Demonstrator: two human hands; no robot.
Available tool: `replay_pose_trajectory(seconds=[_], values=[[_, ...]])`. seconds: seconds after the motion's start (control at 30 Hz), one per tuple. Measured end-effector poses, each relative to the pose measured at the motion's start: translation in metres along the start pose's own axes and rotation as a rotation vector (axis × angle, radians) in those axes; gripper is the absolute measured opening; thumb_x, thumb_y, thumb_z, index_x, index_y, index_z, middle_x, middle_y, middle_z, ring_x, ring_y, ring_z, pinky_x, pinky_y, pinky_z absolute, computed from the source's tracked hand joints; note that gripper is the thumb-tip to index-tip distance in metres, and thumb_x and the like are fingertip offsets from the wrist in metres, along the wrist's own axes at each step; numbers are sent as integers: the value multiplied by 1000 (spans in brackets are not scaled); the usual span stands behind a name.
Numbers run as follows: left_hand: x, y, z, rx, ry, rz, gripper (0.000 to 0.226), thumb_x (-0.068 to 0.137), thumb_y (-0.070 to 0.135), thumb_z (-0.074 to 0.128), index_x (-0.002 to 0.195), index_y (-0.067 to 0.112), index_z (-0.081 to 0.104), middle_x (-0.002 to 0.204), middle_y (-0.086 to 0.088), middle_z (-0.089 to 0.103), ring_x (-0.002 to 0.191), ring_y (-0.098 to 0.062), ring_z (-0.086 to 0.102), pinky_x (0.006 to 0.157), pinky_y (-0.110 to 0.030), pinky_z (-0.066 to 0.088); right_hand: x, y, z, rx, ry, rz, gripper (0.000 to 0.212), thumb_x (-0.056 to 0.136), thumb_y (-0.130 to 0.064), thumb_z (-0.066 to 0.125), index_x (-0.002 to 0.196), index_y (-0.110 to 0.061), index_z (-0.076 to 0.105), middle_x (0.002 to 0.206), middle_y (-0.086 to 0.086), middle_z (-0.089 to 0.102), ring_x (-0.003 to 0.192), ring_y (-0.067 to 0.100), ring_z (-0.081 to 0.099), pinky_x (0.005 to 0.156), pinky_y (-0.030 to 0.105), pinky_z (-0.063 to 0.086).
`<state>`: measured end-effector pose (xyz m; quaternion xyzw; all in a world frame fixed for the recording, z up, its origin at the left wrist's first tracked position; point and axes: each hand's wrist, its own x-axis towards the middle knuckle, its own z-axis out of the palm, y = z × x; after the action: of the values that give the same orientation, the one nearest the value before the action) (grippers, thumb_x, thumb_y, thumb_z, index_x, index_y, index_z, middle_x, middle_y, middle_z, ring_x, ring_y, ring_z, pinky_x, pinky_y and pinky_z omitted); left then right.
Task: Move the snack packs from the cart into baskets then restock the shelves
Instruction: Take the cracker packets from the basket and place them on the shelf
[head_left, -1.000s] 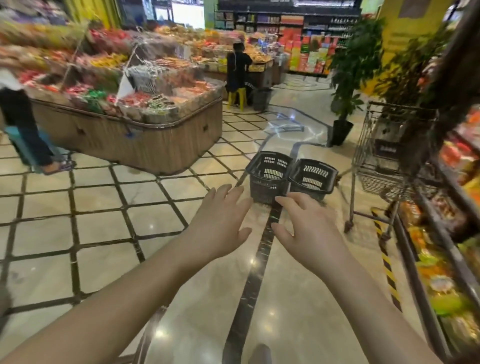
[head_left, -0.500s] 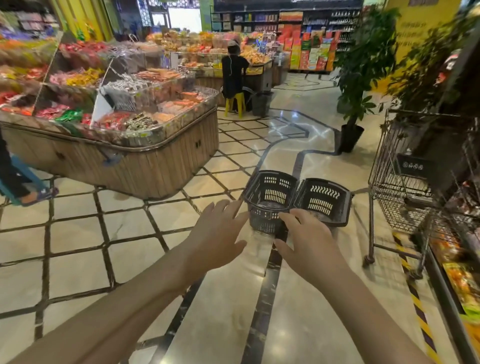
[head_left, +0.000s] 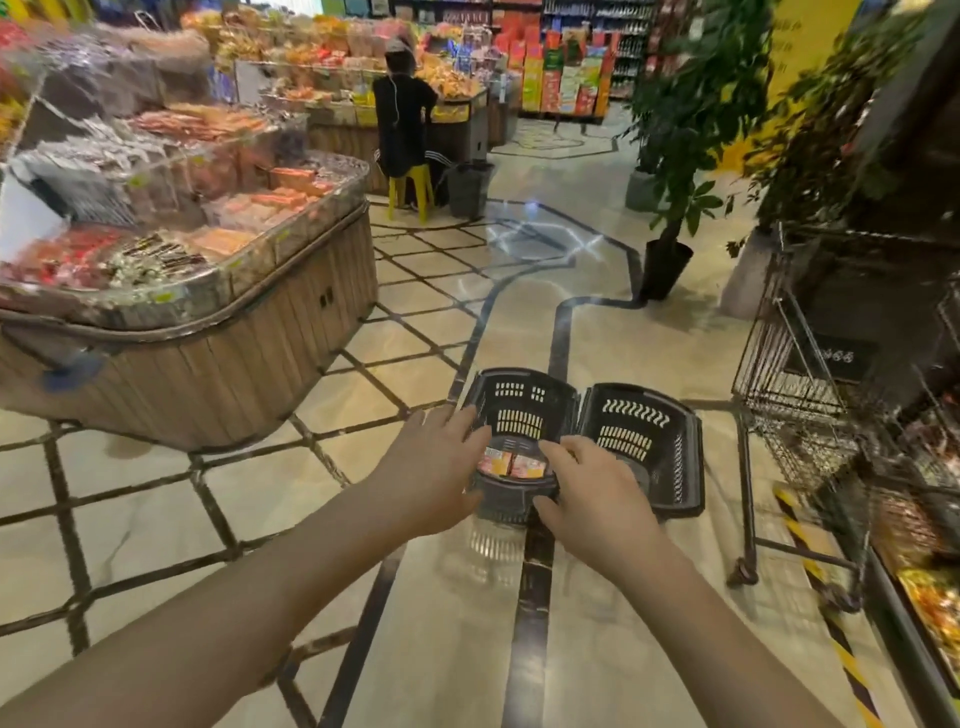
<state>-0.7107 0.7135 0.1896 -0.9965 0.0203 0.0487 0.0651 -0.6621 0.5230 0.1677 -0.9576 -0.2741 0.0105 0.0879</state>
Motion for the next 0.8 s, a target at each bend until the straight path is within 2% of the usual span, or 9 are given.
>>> replay_pose_trajectory(seconds=[0.17, 0.27, 0.37, 0.6, 0.8], values=[[107, -46, 3, 13, -7, 72, 78, 93, 51, 62, 158, 23, 29, 165, -7, 26, 151, -30, 27, 123, -48, 27, 96, 33, 2, -20, -44, 50, 61, 94, -41, 60, 150, -26, 39, 147, 1, 46, 130, 24, 47, 111, 39, 41], [171, -56, 17, 39, -41, 133, 76, 95, 51, 60, 158, 21, 28, 165, -9, 27, 151, -30, 26, 124, -48, 26, 150, 61, 9, -29, -76, 66, 63, 97, -42, 57, 153, -25, 34, 153, 4, 40, 138, 24, 41, 116, 39, 35], [237, -59, 33, 49, -75, 168, 75, 95, 51, 60, 157, 20, 31, 164, -9, 29, 150, -31, 28, 123, -49, 28, 203, 95, 25, -8, -78, 55, 62, 97, -43, 57, 152, -25, 35, 150, 3, 42, 135, 23, 43, 114, 37, 36], [393, -65, 63, 50, -179, 174, 68, 97, 47, 56, 154, 19, 34, 162, -10, 31, 147, -31, 32, 121, -46, 29, 324, 174, 60, 87, -211, 77, 66, 97, -41, 56, 155, -22, 30, 149, 3, 42, 133, 24, 45, 110, 37, 39], [482, -85, 95, 50, -324, 178, 71, 97, 47, 56, 156, 19, 29, 161, -12, 30, 146, -32, 33, 119, -49, 30, 414, 212, 84, 112, -337, 104, 70, 97, -43, 56, 157, -21, 26, 151, 6, 38, 135, 27, 44, 110, 39, 39]])
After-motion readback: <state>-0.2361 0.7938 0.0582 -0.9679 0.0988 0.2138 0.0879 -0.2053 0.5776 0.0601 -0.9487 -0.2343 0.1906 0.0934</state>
